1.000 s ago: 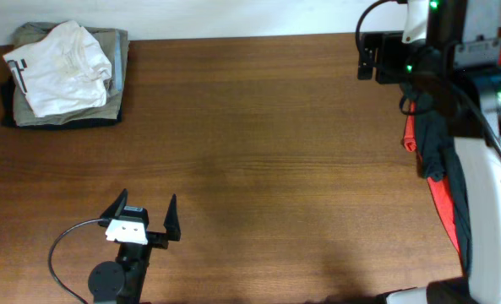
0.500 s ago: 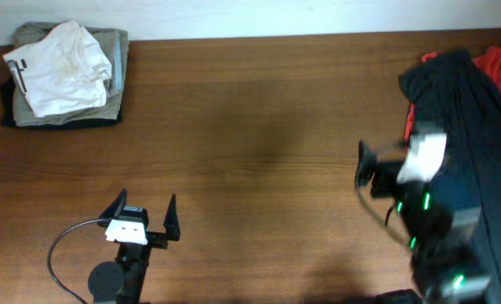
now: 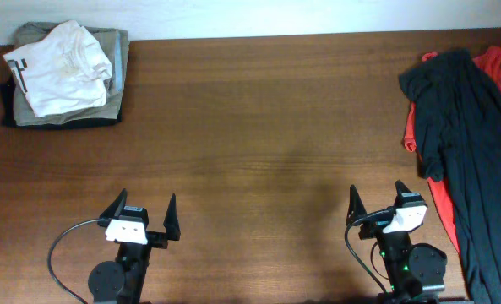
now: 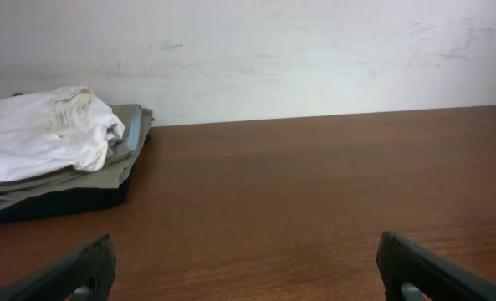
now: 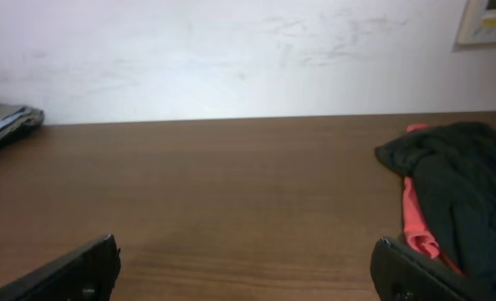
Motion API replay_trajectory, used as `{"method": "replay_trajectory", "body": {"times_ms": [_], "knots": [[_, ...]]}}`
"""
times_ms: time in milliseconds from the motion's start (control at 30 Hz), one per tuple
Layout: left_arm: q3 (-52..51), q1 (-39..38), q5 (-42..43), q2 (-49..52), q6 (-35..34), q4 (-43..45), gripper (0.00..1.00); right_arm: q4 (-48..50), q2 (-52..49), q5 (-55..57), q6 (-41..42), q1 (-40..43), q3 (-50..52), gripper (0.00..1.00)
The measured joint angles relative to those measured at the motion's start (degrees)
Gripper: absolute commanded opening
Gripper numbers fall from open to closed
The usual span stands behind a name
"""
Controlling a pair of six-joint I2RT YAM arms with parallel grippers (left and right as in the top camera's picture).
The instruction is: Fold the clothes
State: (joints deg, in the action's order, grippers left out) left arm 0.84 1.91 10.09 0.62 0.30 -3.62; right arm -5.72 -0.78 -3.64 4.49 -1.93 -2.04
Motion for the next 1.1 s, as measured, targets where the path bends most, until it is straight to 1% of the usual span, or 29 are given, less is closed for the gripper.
{"method": "replay_trajectory", "body": {"times_ms": [167,233,267,1100], "knots": [[0.00,0.00,-0.02,0.00,0.00,0.00,0.99,6.56,0.09,-0.09,0.00,0.52,1.44,0.99],[0.00,0.00,-0.02,0.00,0.00,0.00,1.00,2.10,0.20,0.07,0.02,0.52,1.44,0.99],[0.00,0.00,-0.02,0.00,0.00,0.02,0.99,1.81,0.09,0.31,0.02,0.52,1.44,0.99],[0.00,0.00,-0.02,0.00,0.00,0.00,0.99,1.81,0.09,0.35,0.02,0.52,1.44,0.99]]}}
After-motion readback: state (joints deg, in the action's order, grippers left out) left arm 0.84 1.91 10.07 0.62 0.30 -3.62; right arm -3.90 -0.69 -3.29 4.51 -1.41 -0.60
